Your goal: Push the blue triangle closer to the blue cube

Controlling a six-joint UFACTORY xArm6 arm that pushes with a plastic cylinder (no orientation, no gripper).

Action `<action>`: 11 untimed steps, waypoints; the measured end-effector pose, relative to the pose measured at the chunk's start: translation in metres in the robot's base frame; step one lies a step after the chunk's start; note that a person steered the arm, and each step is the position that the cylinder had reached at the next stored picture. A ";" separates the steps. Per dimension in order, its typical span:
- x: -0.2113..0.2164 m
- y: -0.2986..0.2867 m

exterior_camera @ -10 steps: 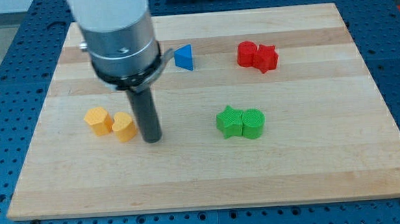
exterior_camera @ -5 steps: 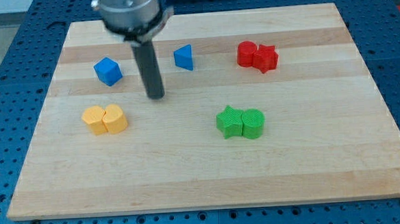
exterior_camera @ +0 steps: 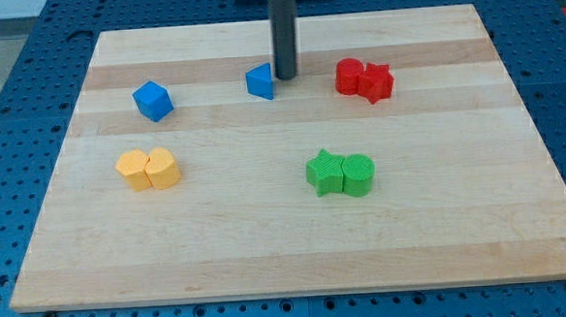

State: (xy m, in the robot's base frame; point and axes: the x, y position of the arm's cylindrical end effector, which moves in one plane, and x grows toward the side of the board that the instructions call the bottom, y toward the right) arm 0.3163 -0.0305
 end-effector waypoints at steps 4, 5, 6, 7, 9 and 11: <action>-0.001 0.030; 0.000 0.009; 0.001 -0.020; 0.001 -0.024; -0.001 0.042; 0.022 0.022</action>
State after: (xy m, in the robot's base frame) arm 0.3384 -0.0090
